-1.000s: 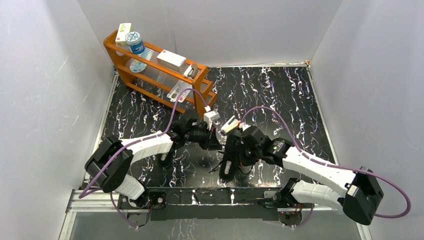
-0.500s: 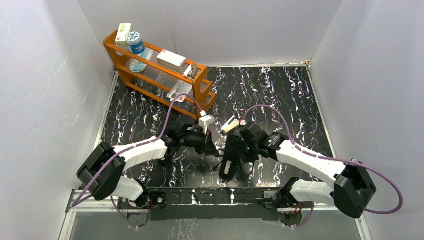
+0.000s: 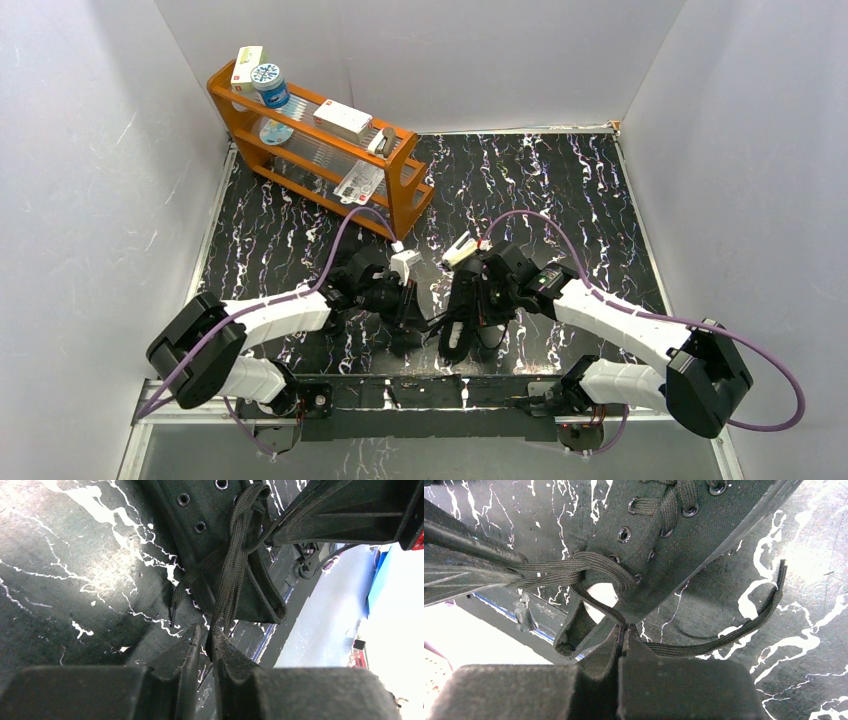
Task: Tie the shoes
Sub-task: Wrap the shoelace around the shoelace.
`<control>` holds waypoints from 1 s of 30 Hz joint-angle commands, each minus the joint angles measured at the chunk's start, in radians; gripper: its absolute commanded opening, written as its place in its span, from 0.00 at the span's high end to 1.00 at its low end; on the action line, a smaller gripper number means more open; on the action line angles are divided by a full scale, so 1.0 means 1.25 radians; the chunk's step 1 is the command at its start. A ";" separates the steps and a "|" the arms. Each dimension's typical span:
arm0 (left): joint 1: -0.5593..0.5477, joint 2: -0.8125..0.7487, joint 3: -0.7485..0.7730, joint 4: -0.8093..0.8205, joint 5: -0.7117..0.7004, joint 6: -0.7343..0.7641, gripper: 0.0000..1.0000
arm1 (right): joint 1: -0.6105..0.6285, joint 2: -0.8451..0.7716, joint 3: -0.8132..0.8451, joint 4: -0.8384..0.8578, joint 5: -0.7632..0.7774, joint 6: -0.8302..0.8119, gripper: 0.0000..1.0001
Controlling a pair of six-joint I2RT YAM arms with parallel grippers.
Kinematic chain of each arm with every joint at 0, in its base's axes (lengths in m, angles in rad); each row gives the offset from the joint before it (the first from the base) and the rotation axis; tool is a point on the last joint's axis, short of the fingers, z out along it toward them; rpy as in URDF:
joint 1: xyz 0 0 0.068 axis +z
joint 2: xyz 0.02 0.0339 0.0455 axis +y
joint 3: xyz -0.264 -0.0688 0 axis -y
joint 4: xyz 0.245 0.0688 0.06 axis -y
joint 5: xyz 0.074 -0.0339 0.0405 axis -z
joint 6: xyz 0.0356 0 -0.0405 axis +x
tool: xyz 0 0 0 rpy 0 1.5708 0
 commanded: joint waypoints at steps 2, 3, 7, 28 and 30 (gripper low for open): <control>-0.004 -0.083 0.038 -0.091 -0.034 0.054 0.79 | -0.003 -0.005 0.007 0.032 -0.021 -0.021 1.00; -0.004 -0.097 0.040 -0.101 -0.037 0.062 0.74 | -0.003 -0.004 0.006 0.033 -0.022 -0.021 1.00; -0.003 -0.159 0.057 -0.157 -0.073 0.098 0.62 | -0.003 -0.005 -0.002 0.044 -0.033 -0.027 1.00; -0.004 0.073 0.309 -0.113 -0.018 0.198 0.65 | -0.003 -0.062 -0.023 0.024 -0.021 -0.023 0.98; -0.004 0.117 0.320 -0.091 -0.008 0.200 0.67 | -0.003 -0.071 -0.028 0.022 -0.019 -0.020 0.98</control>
